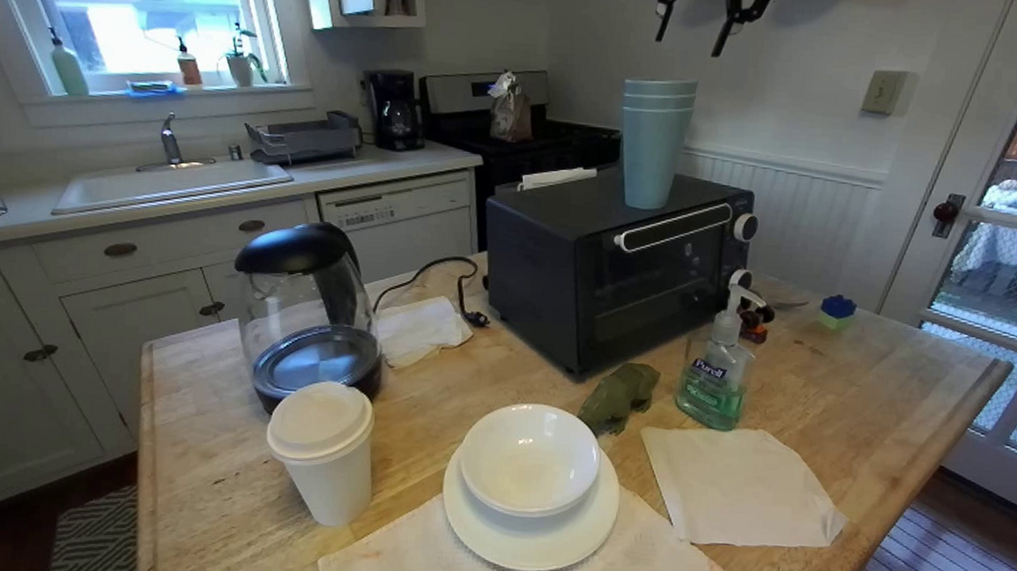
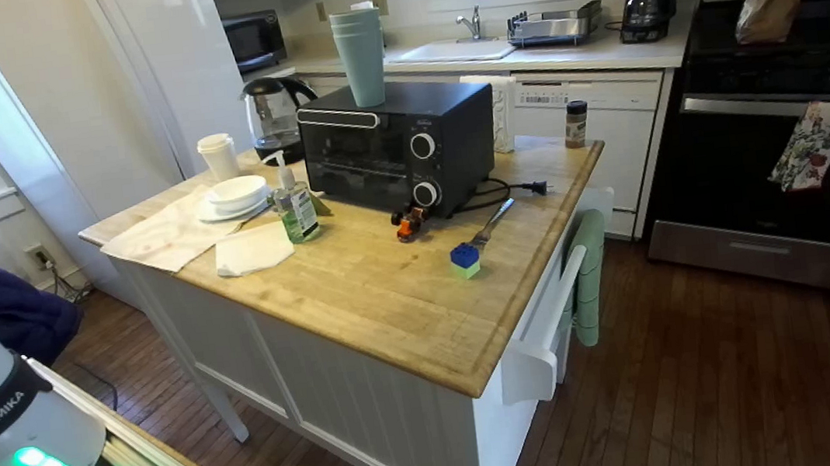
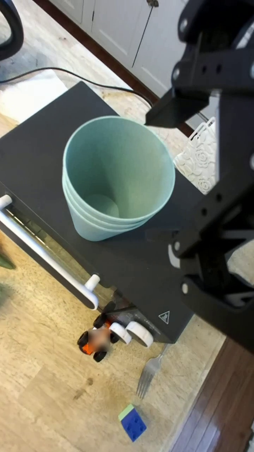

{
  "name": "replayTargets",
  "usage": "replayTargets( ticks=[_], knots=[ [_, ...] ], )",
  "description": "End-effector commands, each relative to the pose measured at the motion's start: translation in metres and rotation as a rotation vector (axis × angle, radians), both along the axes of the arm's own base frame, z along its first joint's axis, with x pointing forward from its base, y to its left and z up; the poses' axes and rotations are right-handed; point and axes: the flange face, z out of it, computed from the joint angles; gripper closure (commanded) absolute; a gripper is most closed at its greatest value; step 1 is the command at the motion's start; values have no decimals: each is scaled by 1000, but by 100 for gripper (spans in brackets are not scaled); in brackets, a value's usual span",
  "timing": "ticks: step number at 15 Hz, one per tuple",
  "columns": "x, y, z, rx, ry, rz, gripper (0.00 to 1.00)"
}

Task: Pick up the blue cup on the far left and put it in the middle blue cup, pick up the blue cup on the right and put it in the stacked blue cups

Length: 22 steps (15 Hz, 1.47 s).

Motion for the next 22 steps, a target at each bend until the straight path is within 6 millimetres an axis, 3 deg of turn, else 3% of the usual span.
replayTargets(
  ticks=[1,5,10,22],
  knots=[
    [-7,9,19,-40,-99,128,0],
    [-18,12,43,-107,-168,309,0],
    [-40,7,58,-194,-177,461,0],
    [-76,7,74,-204,-211,553,0]
  ],
)
